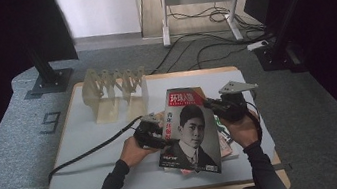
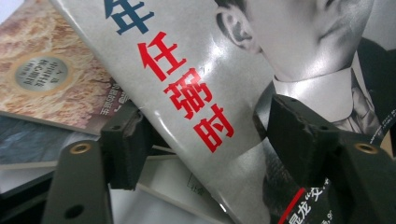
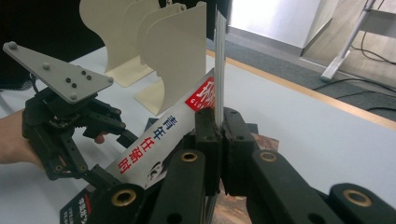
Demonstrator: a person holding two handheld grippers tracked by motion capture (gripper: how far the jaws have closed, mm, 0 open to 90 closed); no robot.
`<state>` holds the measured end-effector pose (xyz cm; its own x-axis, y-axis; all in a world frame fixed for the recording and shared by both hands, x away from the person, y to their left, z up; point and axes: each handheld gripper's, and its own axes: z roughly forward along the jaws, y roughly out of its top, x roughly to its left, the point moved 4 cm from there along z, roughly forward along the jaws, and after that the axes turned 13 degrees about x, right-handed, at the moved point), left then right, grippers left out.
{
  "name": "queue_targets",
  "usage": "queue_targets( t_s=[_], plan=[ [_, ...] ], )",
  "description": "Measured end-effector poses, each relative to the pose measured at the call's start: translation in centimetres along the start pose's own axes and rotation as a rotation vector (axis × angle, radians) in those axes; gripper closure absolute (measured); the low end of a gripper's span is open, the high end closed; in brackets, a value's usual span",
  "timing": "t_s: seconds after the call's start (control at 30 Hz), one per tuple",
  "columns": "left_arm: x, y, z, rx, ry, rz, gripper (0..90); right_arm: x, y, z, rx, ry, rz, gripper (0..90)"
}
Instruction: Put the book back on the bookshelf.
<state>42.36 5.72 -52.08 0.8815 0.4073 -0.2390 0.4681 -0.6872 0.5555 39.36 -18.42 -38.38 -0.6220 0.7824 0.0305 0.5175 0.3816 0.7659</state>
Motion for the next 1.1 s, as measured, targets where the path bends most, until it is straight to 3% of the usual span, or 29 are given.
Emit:
queue_targets(
  t_s=[0.2, 0.27, 0.53, 0.8, 1.1],
  plan=[
    [-0.4, -0.2, -0.7, 0.01, 0.009, 0.014, 45.1, -0.3, -0.4, 0.1, -0.008, 0.041, 0.025, 85.9],
    [-0.5, -0.2, -0.9, 0.009, 0.002, 0.022, 53.6, -0.3, -0.4, 0.0, -0.012, 0.05, 0.033, 85.9],
    [-1.0, -0.2, -2.1, -0.013, -0.013, 0.034, 69.7, -0.2, 0.0, -0.3, -0.019, 0.048, 0.029, 85.6],
    [-1.4, -0.1, -2.7, -0.039, -0.002, 0.05, 74.2, -0.7, -0.1, -0.4, -0.027, 0.042, 0.048, 85.3],
    [-1.5, 0.5, -4.6, -0.148, 0.02, 0.041, 80.5, -1.5, 0.4, -1.7, -0.071, 0.032, 0.074, 85.5]
  ],
)
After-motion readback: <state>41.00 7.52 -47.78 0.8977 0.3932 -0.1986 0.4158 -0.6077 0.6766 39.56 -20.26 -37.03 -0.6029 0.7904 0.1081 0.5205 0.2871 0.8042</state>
